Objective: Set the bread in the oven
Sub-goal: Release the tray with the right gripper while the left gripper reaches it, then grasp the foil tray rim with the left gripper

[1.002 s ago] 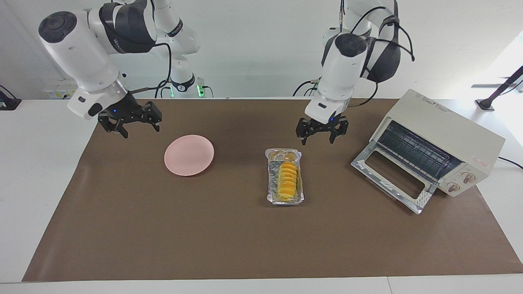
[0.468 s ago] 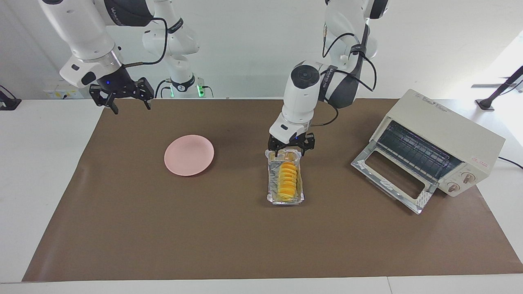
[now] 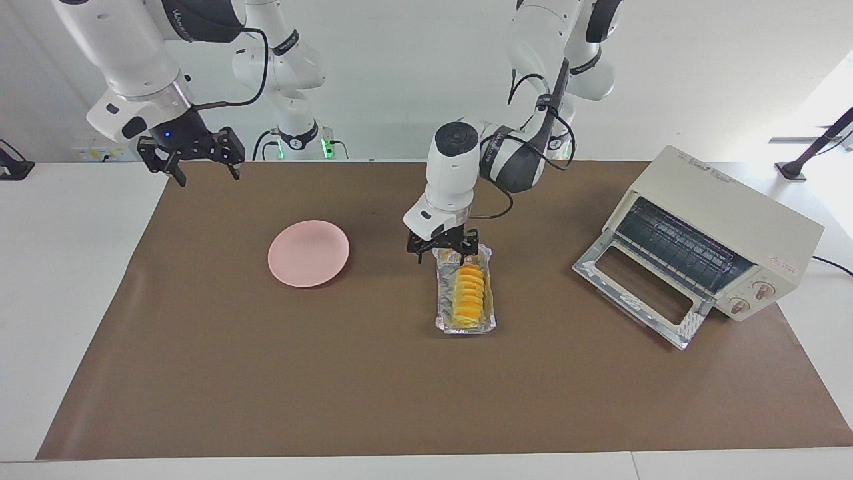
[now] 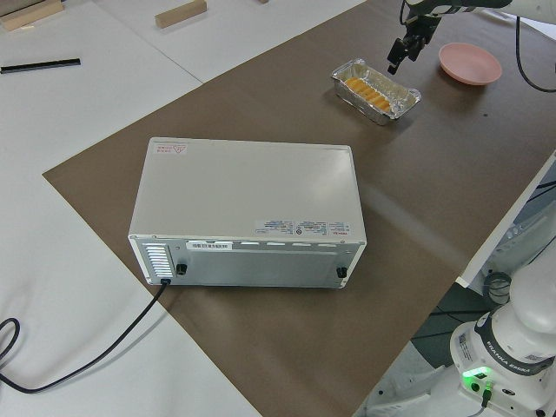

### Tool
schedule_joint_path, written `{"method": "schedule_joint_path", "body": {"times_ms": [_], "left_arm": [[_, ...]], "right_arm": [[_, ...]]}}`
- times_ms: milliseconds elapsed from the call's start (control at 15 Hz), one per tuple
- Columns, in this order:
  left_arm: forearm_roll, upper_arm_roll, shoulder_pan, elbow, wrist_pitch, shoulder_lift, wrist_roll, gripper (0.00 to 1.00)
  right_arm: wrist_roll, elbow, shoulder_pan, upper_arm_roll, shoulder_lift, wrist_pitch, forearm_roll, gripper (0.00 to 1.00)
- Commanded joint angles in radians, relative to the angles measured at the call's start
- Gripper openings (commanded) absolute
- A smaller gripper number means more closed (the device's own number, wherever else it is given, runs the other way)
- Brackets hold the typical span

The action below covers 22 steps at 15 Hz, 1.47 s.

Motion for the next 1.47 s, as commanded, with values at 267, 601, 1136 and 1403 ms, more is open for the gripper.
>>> {"method": "schedule_joint_path", "body": {"times_ms": [267, 601, 1136, 1403], "left_arm": [[-0.021, 0.004, -0.003, -0.067, 0.005, -0.028, 0.021, 1.0], [-0.129, 0.008, 0.0, 0.137, -0.12, 0.1, 0.012, 1.0], [-0.096, 0.011, -0.006, 0.152, -0.094, 0.159, 0.038, 0.94], [-0.096, 0.011, -0.008, 0.121, -0.067, 0.153, 0.044, 0.93]], "right_arm": [[0.029, 0.031, -0.033, 0.021, 0.019, -0.024, 0.011, 1.0], [0.029, 0.026, -0.032, 0.02, 0.015, -0.024, 0.021, 1.0], [0.024, 0.015, -0.03, 0.02, 0.009, -0.037, 0.018, 1.0], [0.024, 0.015, -0.029, 0.02, 0.009, -0.037, 0.018, 1.0]]}}
